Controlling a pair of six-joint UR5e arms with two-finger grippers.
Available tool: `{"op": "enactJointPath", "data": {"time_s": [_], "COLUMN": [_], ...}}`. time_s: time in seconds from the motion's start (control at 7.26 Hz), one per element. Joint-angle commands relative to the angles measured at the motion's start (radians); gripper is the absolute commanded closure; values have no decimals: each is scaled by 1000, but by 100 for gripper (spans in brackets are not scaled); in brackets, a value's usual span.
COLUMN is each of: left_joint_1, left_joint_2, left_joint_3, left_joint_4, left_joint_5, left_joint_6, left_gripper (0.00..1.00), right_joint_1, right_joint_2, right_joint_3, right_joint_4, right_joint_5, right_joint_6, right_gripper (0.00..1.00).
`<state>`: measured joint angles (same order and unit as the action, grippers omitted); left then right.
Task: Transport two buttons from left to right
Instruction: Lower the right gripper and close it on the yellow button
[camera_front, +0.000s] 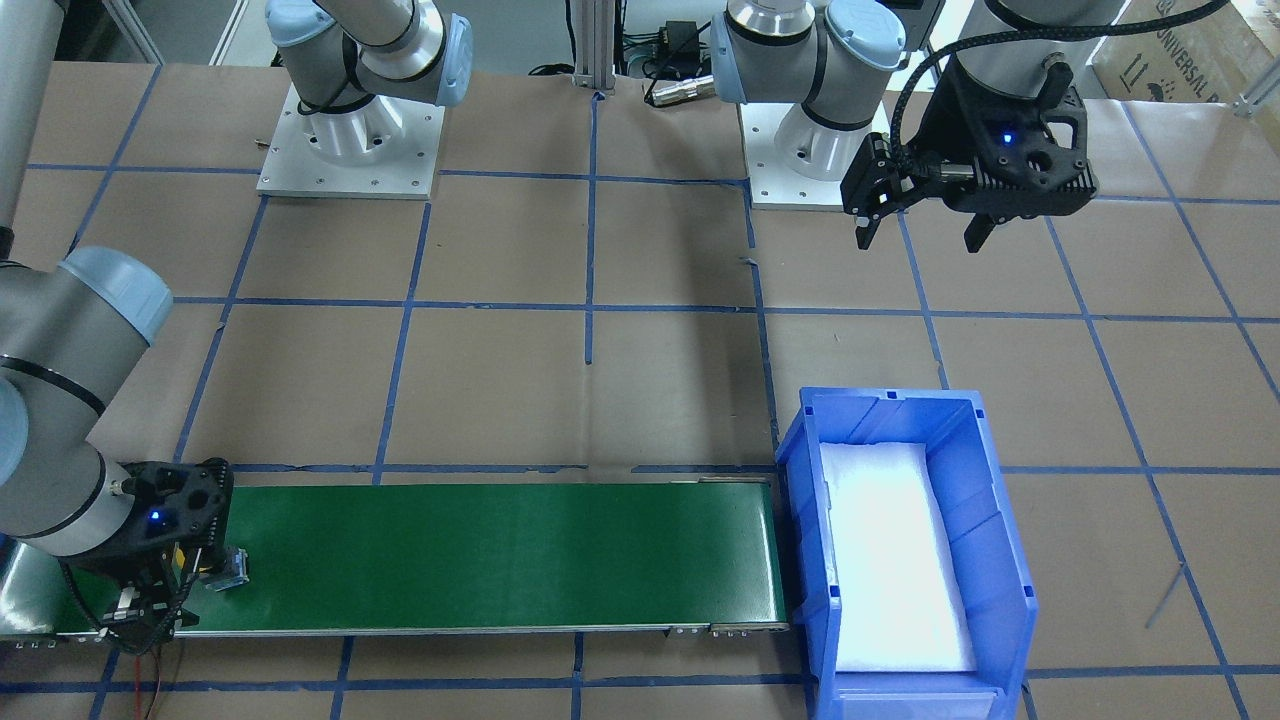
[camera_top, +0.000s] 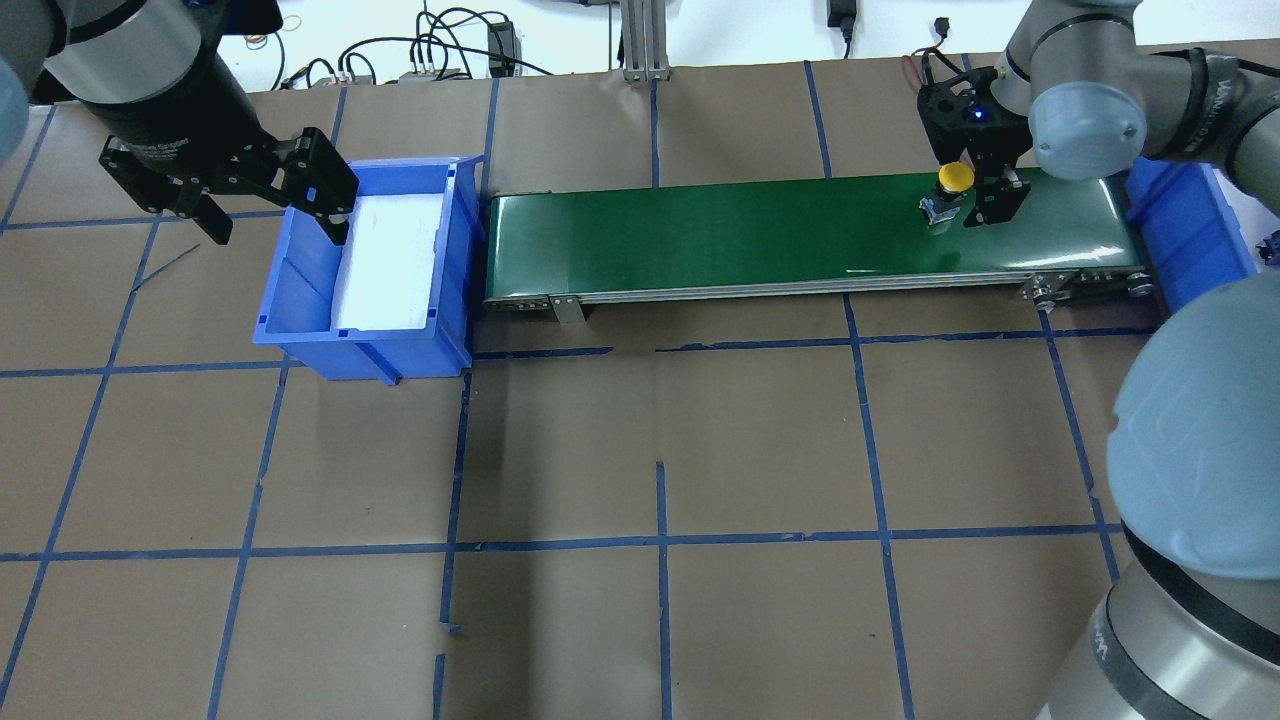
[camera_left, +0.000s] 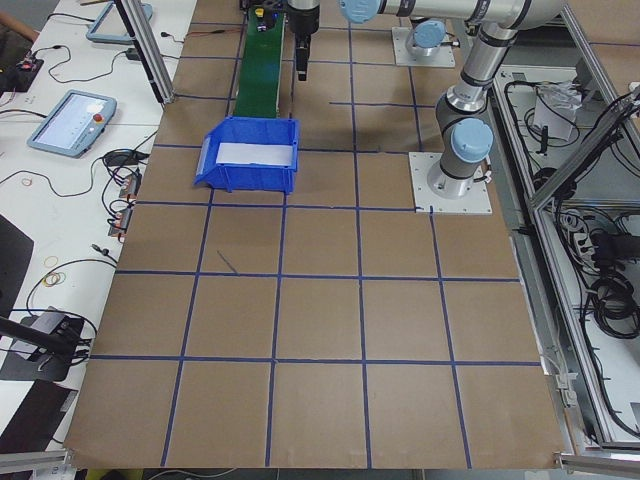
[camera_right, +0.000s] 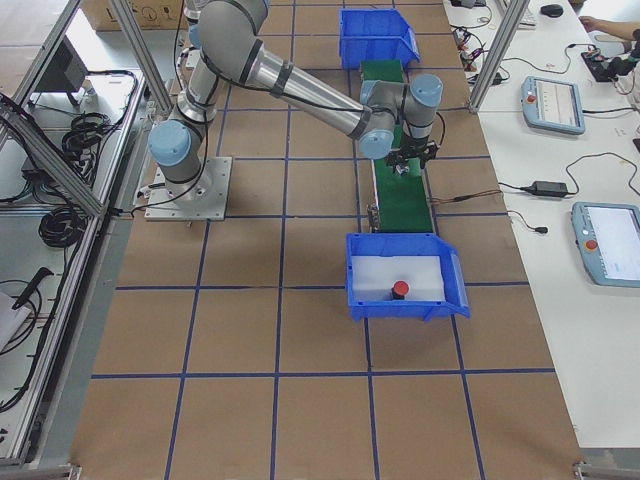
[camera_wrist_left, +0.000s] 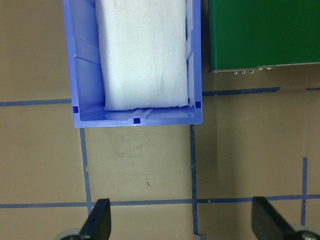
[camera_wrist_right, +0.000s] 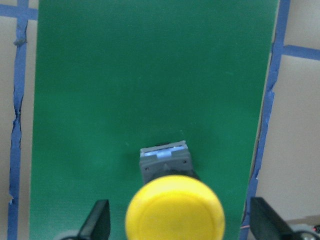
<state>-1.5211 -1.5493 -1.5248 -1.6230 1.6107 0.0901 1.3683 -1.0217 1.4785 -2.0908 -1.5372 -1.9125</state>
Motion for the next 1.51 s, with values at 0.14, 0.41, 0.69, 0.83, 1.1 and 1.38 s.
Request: {"op": "enactJointPath", "data": {"time_s": [0.14, 0.41, 0.69, 0.83, 1.1, 1.38], "left_joint_1": [-1, -1, -1, -1, -1, -1], "left_joint_2": [0, 0, 2, 2, 2, 2], "left_joint_3": [0, 0, 0, 0, 0, 0], "left_joint_4": [0, 0, 0, 0, 0, 0], "left_joint_5": [0, 0, 0, 0, -1, -2], "left_joint_6": [0, 0, 0, 0, 0, 0], "left_gripper": [0, 0, 0, 0, 0, 0], "right_joint_1": [0, 0, 0, 0, 0, -3], "right_joint_2": [8, 8, 8, 6, -8, -104], "right_joint_3": [-7, -7, -7, -4, -6, -14], "right_joint_4": [-3, -3, -3, -3, 5, 40], "right_joint_5": [0, -1, -3, -18, -73, -119], "right_joint_6": [-13, -13, -14, -14, -13, -14], "right_gripper": [11, 17, 47, 71, 90, 93]}}
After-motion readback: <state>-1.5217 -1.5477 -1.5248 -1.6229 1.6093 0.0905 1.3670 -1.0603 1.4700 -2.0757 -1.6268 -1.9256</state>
